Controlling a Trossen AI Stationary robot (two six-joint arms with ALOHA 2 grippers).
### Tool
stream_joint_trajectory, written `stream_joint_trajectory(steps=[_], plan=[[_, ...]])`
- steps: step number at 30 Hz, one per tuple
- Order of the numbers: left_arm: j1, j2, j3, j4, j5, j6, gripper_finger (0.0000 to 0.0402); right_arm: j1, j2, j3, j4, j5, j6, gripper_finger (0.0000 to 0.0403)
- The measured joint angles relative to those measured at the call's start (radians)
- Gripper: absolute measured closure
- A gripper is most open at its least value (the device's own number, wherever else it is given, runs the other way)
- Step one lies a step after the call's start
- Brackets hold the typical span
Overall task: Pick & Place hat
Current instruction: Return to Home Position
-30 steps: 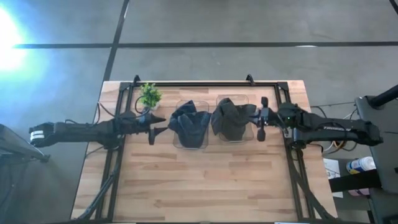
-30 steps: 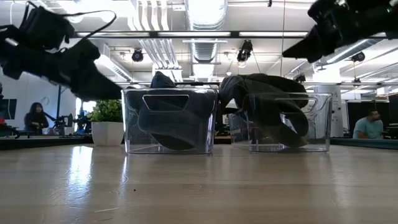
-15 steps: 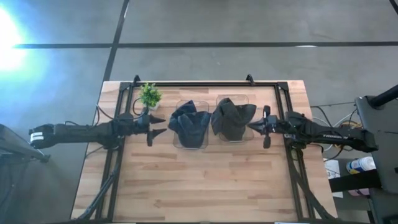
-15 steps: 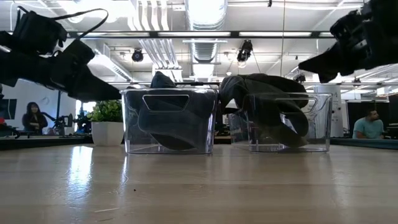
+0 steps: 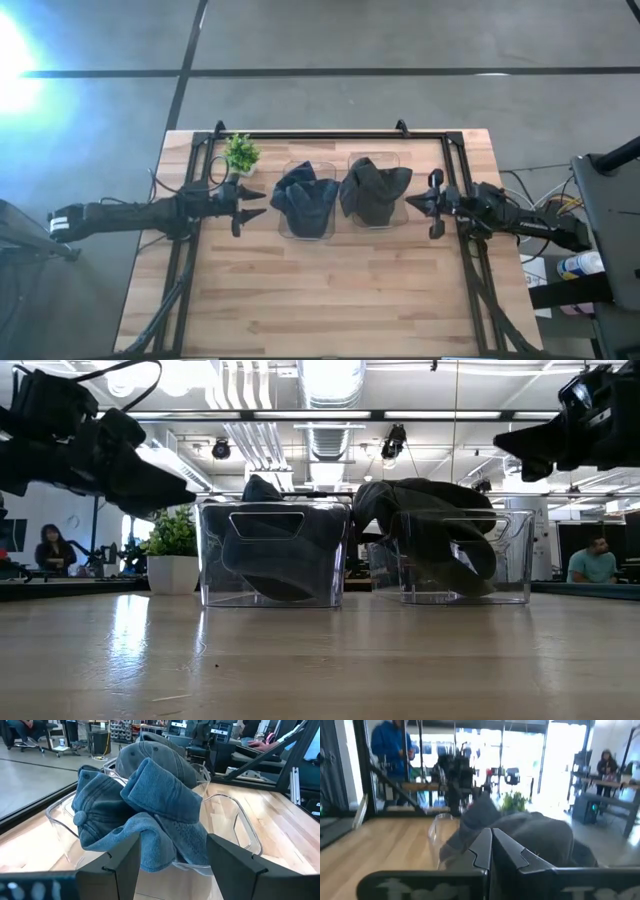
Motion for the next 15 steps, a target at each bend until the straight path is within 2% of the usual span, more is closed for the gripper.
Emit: stream_joint_trajectory(steps=[5, 10, 15], plan=[[0.000, -0.004, 0.001, 0.000, -0.004, -0.001, 0.0184, 0.000, -0.061, 0.000, 0.024, -0.006, 0.017, 0.0394], [0.000, -0.004, 0.003, 0.000, -0.019, 0.003, 0.0184, 0.000, -0.059, 0.000, 0.096, -0.007, 0.047, 0.0394], [0.000, -0.003, 0.003, 0.000, -0.022, -0.009, 0.0184, 0.000, -0.056, 0.000, 0.095, 0.003, 0.049, 0.0394]])
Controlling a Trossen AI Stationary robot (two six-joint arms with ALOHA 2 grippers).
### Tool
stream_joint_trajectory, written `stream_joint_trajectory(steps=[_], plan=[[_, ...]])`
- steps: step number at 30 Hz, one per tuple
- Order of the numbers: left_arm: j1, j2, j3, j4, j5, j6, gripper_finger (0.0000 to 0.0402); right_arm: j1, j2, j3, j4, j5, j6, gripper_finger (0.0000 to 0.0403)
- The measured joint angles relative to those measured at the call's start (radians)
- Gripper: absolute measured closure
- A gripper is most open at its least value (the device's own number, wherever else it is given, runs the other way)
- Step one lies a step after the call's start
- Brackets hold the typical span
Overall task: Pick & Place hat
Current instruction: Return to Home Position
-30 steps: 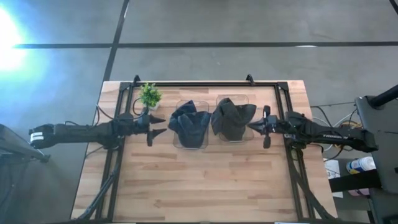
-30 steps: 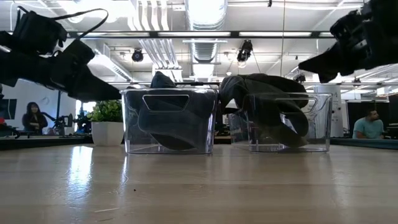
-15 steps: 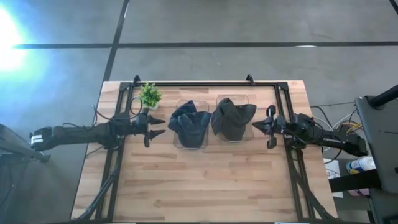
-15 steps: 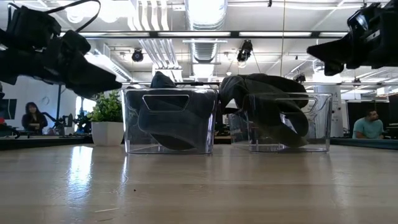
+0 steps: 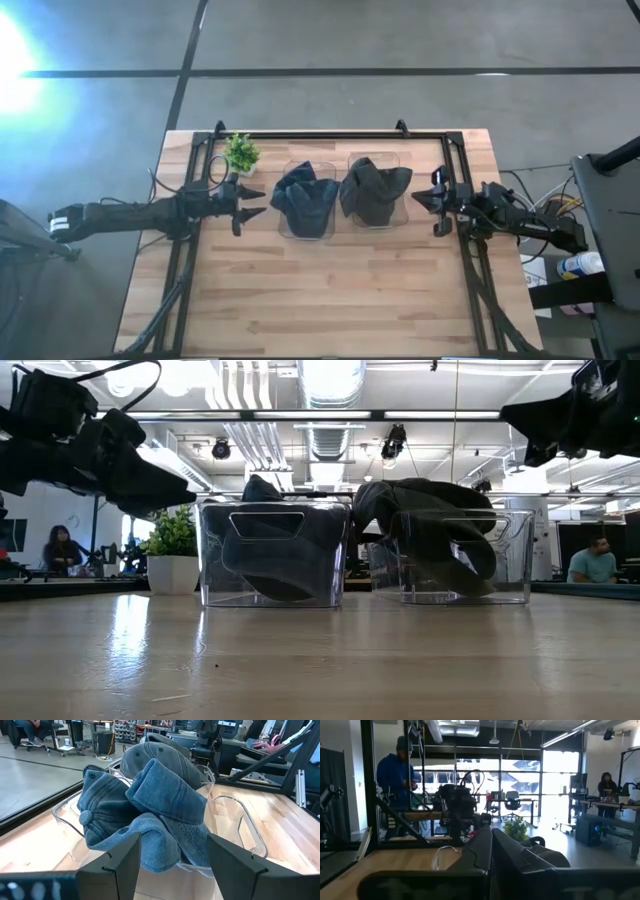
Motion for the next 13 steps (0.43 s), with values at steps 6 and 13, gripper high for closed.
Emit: stream_joint_trajectory(steps=[6, 13], plan=[[0.000, 0.001, 0.000, 0.000, 0.000, -0.001, 0.0184, 0.000, 0.005, 0.000, -0.001, 0.000, 0.000, 0.0394], [0.000, 0.001, 0.000, 0.000, 0.000, -0.001, 0.0184, 0.000, 0.005, 0.000, -0.003, 0.001, 0.001, 0.0394]])
